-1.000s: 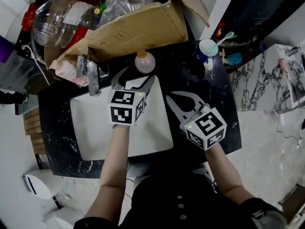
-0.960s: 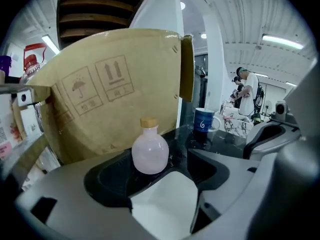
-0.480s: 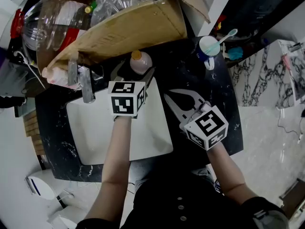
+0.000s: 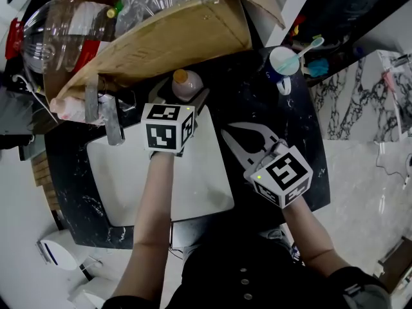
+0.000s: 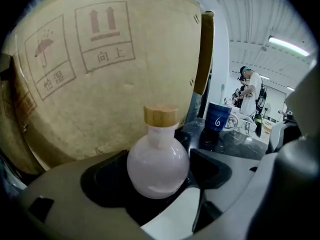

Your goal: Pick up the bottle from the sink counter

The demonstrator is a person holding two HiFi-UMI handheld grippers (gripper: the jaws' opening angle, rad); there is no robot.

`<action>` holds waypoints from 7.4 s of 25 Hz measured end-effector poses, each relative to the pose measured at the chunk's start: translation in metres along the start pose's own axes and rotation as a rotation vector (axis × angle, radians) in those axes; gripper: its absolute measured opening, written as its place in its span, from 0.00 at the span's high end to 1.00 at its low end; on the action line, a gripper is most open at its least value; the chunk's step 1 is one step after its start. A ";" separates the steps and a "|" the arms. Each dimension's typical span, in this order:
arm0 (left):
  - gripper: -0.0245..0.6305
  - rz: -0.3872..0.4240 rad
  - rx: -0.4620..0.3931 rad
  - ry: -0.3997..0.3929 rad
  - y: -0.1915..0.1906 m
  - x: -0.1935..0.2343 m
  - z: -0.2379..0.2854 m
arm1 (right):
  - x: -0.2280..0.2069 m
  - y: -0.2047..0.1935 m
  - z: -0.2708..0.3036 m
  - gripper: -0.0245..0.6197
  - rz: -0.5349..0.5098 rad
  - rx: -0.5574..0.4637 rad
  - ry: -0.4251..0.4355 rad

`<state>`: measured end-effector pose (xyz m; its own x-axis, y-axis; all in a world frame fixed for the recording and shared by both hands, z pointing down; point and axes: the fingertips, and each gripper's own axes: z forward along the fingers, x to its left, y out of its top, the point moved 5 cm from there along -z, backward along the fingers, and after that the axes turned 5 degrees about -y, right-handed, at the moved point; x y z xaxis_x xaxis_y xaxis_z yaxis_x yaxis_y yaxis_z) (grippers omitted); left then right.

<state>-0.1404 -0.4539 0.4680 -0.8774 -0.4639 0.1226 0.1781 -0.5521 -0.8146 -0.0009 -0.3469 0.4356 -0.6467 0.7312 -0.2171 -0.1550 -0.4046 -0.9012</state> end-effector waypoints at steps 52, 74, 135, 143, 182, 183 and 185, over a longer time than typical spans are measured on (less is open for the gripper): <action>0.36 0.159 0.020 -0.034 -0.005 -0.005 0.006 | 0.008 -0.008 0.002 0.95 0.020 0.028 -0.054; 0.36 0.101 -0.305 -0.137 0.030 -0.055 -0.105 | 0.032 0.010 -0.031 0.95 -0.061 -0.030 -0.117; 0.36 0.027 -0.568 -0.137 -0.017 -0.116 -0.256 | 0.113 0.052 -0.074 0.96 -0.164 -0.182 0.008; 0.36 0.025 -0.564 -0.146 -0.025 -0.118 -0.253 | 0.114 0.044 -0.071 0.96 -0.120 -0.178 0.024; 0.36 0.020 -0.526 -0.184 -0.033 -0.118 -0.243 | 0.112 0.033 -0.068 0.96 -0.159 -0.113 0.026; 0.36 0.023 -0.525 -0.185 -0.034 -0.118 -0.243 | 0.111 0.033 -0.068 0.96 -0.160 -0.112 0.025; 0.36 0.024 -0.526 -0.185 -0.033 -0.118 -0.244 | 0.111 0.033 -0.068 0.96 -0.161 -0.111 0.024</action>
<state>-0.1513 -0.2122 0.3422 -0.7743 -0.6125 0.1592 -0.0910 -0.1413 -0.9858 -0.0266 -0.2413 0.3565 -0.6020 0.7950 -0.0748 -0.1706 -0.2195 -0.9606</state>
